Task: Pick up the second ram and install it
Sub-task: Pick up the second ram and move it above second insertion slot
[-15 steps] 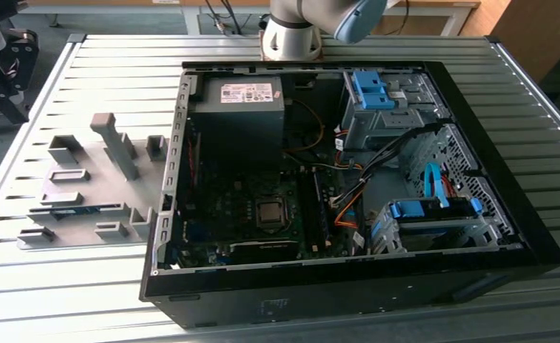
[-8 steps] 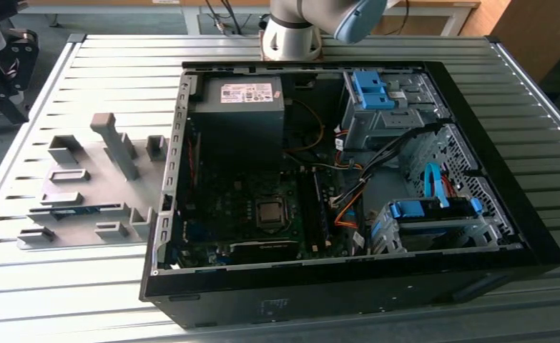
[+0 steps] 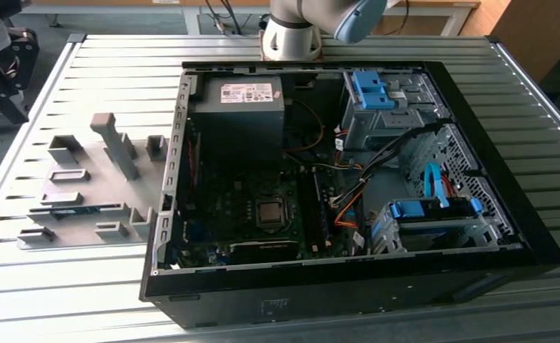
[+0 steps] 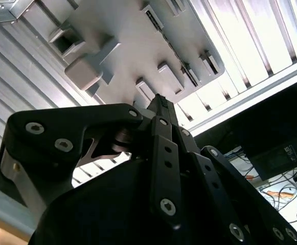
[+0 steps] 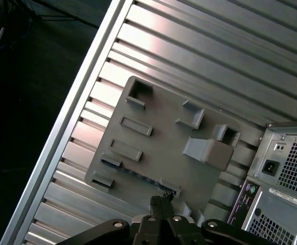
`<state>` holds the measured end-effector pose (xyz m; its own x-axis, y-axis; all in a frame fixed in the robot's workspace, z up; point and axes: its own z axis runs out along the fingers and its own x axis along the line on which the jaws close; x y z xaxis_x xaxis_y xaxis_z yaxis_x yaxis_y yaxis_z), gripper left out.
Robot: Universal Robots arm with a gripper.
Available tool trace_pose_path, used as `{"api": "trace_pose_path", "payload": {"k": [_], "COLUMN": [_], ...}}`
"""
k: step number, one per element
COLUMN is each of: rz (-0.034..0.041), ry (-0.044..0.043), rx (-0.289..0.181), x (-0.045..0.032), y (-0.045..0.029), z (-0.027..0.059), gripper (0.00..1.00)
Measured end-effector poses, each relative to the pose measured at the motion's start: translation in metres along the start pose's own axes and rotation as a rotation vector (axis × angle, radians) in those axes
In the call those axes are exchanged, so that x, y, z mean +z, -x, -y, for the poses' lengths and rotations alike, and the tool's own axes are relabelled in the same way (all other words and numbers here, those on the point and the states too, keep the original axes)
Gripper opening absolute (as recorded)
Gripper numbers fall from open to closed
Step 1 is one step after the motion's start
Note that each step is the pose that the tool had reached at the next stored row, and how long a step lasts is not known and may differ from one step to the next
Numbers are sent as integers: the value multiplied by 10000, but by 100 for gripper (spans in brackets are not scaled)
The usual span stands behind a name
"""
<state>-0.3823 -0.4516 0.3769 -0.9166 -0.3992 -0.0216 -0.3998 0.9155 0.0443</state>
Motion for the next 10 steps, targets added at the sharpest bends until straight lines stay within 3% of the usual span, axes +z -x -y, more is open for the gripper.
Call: {"api": "trace_pose_path", "payload": {"k": [10], "rz": [-94], "ry": [10], "rx": [-1761], "x": [18], "y": [0], "z": [1], "gripper": [10]}}
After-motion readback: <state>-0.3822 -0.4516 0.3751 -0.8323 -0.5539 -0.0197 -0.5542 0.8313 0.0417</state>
